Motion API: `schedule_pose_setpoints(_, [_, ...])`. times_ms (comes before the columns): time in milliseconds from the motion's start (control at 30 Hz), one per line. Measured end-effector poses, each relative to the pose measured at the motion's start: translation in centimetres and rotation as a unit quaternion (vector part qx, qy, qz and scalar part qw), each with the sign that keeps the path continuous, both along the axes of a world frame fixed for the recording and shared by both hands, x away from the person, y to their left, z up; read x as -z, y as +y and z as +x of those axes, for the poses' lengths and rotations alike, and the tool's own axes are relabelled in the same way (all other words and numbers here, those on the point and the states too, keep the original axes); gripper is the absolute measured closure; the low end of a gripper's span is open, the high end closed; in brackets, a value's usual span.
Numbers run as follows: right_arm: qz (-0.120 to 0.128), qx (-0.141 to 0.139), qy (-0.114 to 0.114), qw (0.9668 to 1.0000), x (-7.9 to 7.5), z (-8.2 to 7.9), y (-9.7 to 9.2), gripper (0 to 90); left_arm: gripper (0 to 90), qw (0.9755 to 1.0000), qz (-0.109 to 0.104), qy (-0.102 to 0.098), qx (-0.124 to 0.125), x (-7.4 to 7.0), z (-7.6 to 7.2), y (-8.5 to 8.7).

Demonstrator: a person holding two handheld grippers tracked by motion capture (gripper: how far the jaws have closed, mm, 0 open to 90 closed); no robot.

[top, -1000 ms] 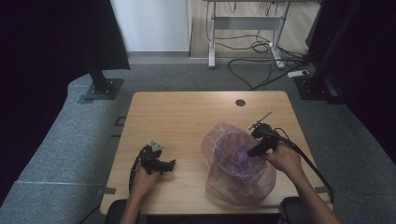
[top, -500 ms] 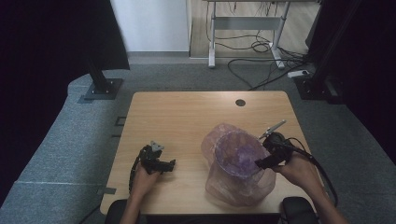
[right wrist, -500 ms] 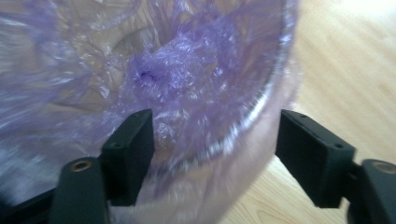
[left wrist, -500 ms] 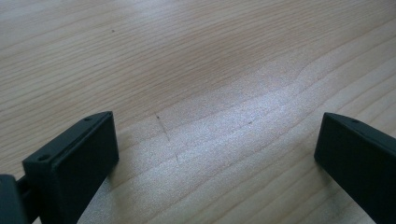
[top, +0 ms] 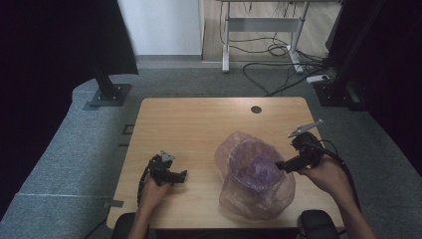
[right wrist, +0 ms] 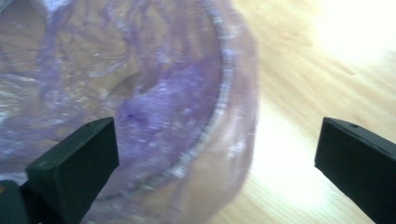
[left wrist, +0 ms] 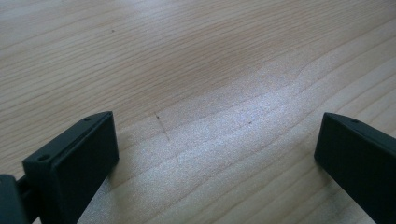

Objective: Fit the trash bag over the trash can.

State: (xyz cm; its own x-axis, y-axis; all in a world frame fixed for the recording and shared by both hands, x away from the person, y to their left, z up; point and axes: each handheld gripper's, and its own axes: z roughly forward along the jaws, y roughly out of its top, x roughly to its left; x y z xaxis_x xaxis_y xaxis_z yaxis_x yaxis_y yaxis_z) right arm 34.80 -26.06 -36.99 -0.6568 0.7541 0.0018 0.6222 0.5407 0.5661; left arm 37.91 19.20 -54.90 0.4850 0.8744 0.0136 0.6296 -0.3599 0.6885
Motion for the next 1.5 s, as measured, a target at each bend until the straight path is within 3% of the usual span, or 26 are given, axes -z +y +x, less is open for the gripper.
schedule_pose_setpoints(233, [0.034,0.035,-0.026,0.9985,1.4,0.2,-3.7,0.0,0.0,1.0000,0.000,0.000,0.000,0.0,0.0,0.0])
schedule_pose_setpoints(567, [0.049,0.096,-0.029,0.9937,6.3,0.9,-7.6,0.0,0.0,1.0000,0.000,-0.001,0.001,0.0,0.0,0.0])
schedule_pose_setpoints(900, [0.018,0.118,-0.015,0.9928,11.7,1.7,-7.8,0.0,0.0,1.0000,0.000,0.000,0.002,0.0,-0.1,0.0])
schedule_pose_setpoints(1033, [0.004,0.118,-0.020,0.9928,13.6,1.9,-7.5,0.0,0.0,1.0000,0.000,0.000,0.002,0.0,-0.1,0.0])
schedule_pose_setpoints(1200, [0.022,0.130,-0.028,0.9909,15.8,1.9,-7.4,0.0,0.0,1.0000,0.000,0.000,0.002,0.0,-0.1,0.0])
schedule_pose_setpoints(1400, [0.024,0.133,-0.036,0.9901,17.9,1.9,-7.2,0.0,0.0,1.0000,0.000,0.000,0.002,0.0,-0.1,0.0])
schedule_pose_setpoints(1500, [0.043,0.139,-0.063,0.9874,18.4,1.6,-7.4,0.0,0.0,1.0000,0.000,0.000,0.002,0.0,-0.1,0.0])
